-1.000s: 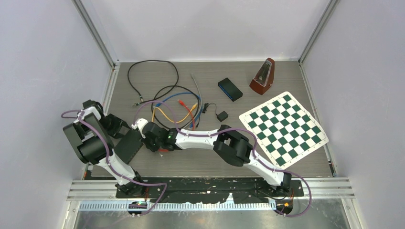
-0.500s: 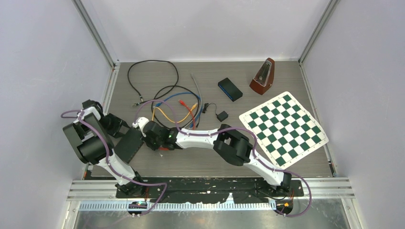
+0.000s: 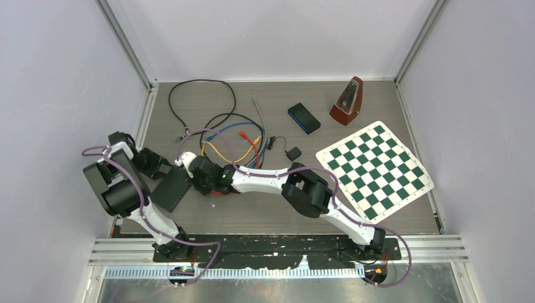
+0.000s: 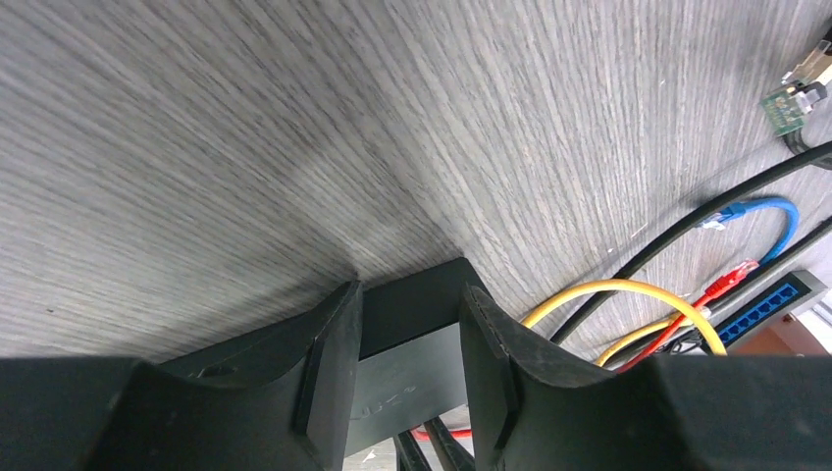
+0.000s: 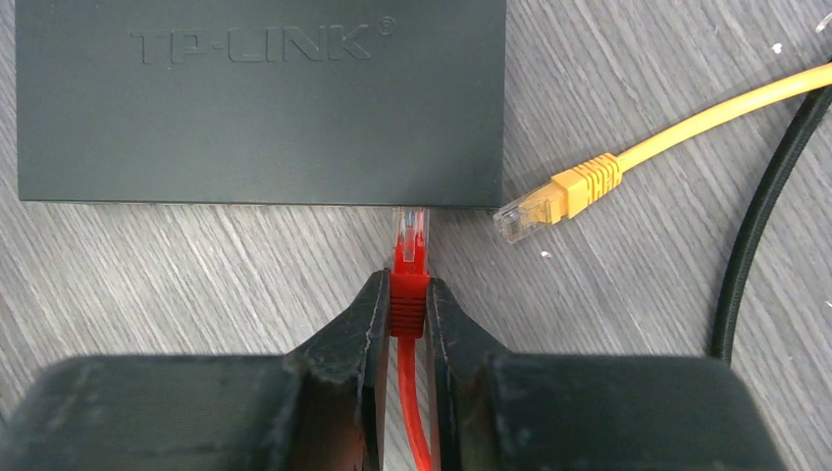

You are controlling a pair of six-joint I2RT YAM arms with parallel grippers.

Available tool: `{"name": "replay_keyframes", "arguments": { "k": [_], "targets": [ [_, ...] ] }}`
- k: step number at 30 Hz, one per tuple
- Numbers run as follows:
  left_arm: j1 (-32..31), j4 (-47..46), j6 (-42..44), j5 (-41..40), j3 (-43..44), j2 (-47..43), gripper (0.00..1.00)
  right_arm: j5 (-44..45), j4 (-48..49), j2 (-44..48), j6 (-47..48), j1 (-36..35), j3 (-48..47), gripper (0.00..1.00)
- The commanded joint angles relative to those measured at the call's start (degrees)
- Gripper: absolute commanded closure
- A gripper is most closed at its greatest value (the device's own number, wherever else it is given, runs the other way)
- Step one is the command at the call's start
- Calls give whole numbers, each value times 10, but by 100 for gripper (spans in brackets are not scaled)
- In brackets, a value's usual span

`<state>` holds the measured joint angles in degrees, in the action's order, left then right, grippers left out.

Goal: Insert the plug into the switch port
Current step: Insert the connector into the switch port.

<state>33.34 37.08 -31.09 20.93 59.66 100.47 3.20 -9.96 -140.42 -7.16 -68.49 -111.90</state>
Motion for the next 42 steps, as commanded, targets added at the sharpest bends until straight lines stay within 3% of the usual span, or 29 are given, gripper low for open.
{"name": "replay_keyframes", "arguments": {
  "k": [1, 13, 26, 30, 38, 42],
  "targets": [
    [-8, 58, -1, 70, -24, 3, 58, 51, 19, -17, 29, 16, -36, 95],
    [-9, 68, 17, 71, -29, 16, 59, 74, 45, -14, 74, 19, -59, 95],
    [-16, 59, 14, 115, -44, 17, 63, 65, 187, -33, 61, 25, -52, 95],
    [-21, 54, 18, 121, -56, 18, 65, 61, 159, -62, 75, 24, -105, 95],
    [-36, 36, 26, 127, -78, 26, 70, 70, 215, -60, 96, 24, -89, 95],
    [-36, 39, 22, 116, -70, 15, 72, 83, 172, -67, 96, 23, -121, 95]
  ]
}}
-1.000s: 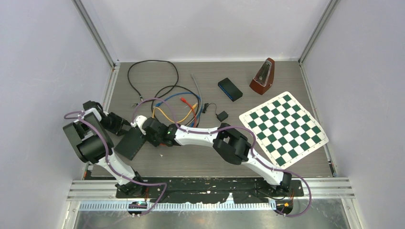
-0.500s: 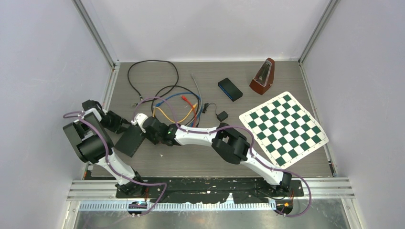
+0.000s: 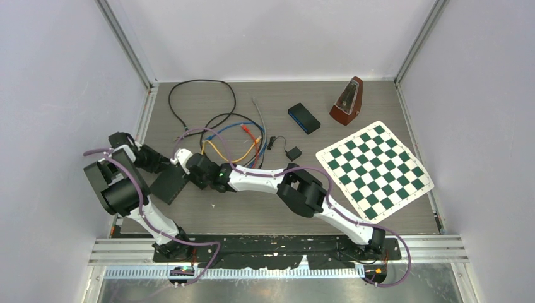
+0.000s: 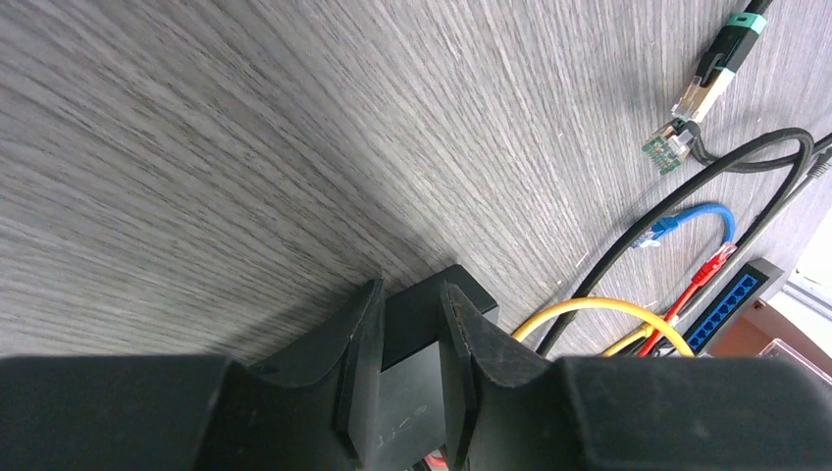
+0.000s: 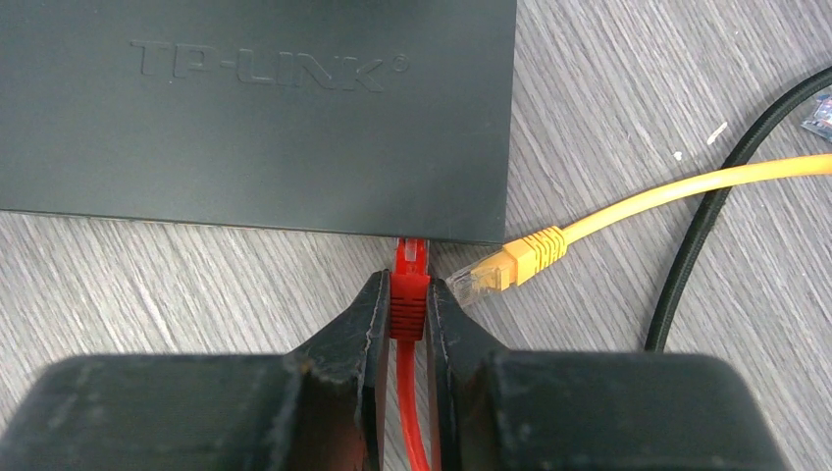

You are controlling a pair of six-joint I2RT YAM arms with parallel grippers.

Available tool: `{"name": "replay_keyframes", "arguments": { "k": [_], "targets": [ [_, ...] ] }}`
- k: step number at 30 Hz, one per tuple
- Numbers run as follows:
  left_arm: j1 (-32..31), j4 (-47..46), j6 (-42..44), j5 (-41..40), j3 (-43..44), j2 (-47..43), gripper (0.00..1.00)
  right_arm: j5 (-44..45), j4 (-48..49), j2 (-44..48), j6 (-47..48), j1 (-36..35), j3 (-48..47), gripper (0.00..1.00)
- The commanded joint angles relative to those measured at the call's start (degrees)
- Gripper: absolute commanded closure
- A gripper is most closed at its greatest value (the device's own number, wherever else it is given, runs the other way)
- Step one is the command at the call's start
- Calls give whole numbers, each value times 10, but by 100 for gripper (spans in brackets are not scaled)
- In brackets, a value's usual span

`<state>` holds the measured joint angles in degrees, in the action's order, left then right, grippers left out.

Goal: Insert the plug into the switch port
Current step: Insert the connector into the switch port.

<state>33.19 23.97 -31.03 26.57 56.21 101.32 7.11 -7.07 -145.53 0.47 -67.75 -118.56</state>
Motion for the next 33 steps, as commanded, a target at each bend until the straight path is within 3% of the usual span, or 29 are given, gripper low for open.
{"name": "replay_keyframes", "arguments": {
  "k": [1, 5, 11, 16, 20, 33],
  "targets": [
    [-34, 170, 21, 59, -31, 1, 72, 45, 138, -12, 22, 15, -48, 95],
    [-34, 175, 0, 29, -3, -28, 71, 55, 123, 12, 11, 16, -4, 93],
    [-34, 168, 1, -9, 23, -37, 62, 34, 125, 35, -18, 20, 50, 88],
    [-33, 186, 0, -45, 60, -21, 60, 6, 130, 73, -21, 23, 110, 67],
    [-34, 188, -1, -72, 71, -21, 57, -6, 130, 95, -9, 26, 148, 56],
    [-33, 217, 13, -109, 115, -24, 56, -89, 147, 154, 56, 37, 262, 52]
  ]
}}
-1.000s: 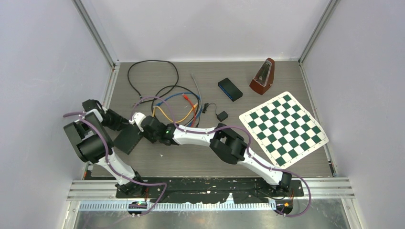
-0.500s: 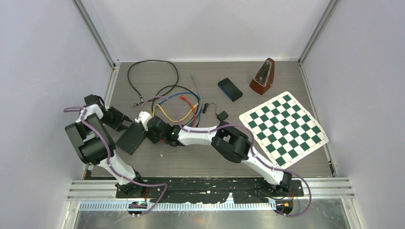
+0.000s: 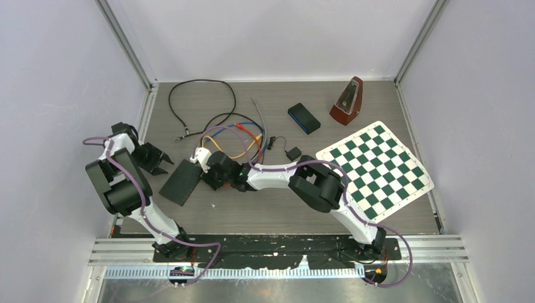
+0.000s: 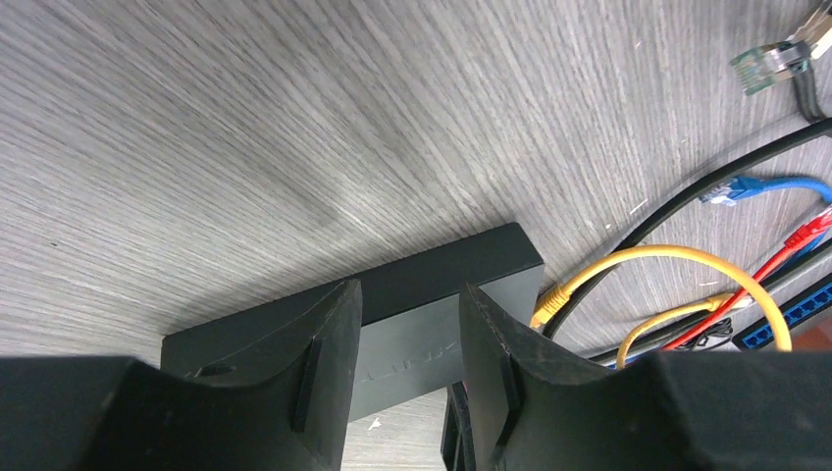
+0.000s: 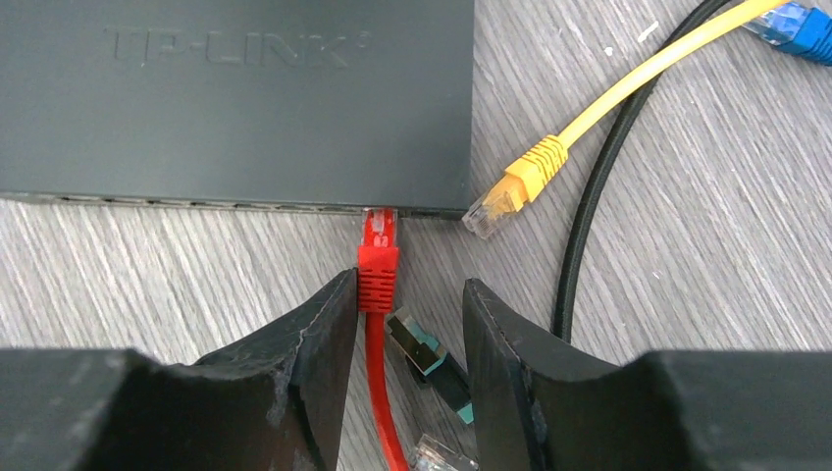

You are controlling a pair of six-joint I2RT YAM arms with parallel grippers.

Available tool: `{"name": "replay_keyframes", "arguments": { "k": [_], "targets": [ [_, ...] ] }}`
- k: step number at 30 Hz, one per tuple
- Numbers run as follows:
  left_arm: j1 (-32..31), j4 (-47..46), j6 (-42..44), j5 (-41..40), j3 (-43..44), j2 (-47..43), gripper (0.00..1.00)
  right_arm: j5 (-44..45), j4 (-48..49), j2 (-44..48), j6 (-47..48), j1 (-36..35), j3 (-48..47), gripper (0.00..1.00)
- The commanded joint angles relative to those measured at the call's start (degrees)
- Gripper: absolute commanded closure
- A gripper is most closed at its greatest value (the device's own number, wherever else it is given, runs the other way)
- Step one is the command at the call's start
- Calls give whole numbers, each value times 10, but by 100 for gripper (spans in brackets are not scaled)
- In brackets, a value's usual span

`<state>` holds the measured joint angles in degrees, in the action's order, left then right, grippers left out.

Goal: Insert the plug into the switch port
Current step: Insert the connector into the switch port.

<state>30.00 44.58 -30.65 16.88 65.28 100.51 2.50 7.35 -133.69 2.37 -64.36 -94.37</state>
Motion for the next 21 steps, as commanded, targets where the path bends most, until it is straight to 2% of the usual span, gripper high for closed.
{"name": "replay_keyframes", "arguments": {
  "k": [1, 4, 12, 19, 21],
  "targets": [
    [-1, 10, 7, -10, 25, -18, 56, -49, 4, 38, 42, 3, 23, 51],
    [-2, 9, 7, -7, 21, -18, 56, -70, 19, 40, 47, 3, 35, 52],
    [-6, 1, 13, 39, 15, 19, 58, -81, 32, 16, 41, 3, 20, 73],
    [-14, 37, 28, 40, 35, 48, 62, -66, 37, -8, 33, 3, -22, 92],
    [-15, 53, 35, 51, 48, 56, 63, -67, 44, -14, 31, 3, -31, 95]
  ]
}}
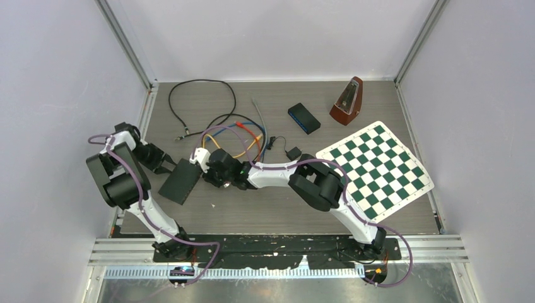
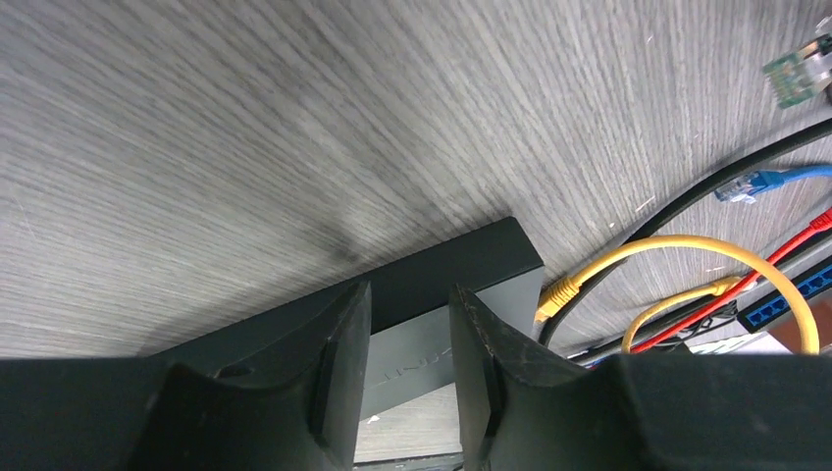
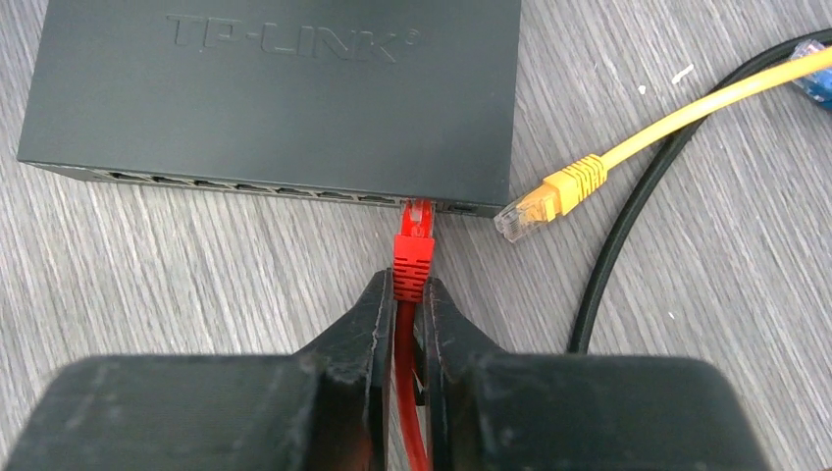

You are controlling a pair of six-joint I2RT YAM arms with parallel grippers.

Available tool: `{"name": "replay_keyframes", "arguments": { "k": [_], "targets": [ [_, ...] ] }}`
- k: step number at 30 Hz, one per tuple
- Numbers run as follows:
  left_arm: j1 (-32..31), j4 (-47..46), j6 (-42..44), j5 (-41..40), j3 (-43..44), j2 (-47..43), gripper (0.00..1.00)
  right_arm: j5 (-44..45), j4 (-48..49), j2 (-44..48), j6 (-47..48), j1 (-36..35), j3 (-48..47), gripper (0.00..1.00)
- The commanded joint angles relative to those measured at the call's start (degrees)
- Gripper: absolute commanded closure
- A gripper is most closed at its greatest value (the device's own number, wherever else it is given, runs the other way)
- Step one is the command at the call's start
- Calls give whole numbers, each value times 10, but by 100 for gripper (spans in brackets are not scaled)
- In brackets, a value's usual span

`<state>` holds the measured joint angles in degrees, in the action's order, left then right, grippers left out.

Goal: Insert the plug into the switch port
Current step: Insert the connector into the switch port.

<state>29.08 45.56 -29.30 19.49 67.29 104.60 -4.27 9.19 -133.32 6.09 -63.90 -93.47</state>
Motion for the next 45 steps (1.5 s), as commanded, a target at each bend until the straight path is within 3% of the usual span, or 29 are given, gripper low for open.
{"name": "replay_keyframes", "arguments": {
  "k": [1, 12, 26, 34, 39, 45],
  "targets": [
    [-7, 48, 25, 30, 29, 16, 64, -2, 30, -22, -7, -1, -42, 95],
    [-27, 39, 19, 84, -24, -9, 81, 24, 86, -64, -60, -2, -96, 95],
    [-67, 31, 32, 126, -61, 0, 94, 20, 109, -101, -55, -6, -179, 95],
    [-66, 25, 36, 119, -90, -5, 97, 106, 123, -121, -49, -6, -208, 95],
    [-47, 29, 26, 87, -89, -42, 97, 105, 189, -98, -33, -6, -139, 95],
    [-23, 25, 8, 42, -80, -72, 93, 68, 174, -93, -38, -6, -129, 95]
  ]
}}
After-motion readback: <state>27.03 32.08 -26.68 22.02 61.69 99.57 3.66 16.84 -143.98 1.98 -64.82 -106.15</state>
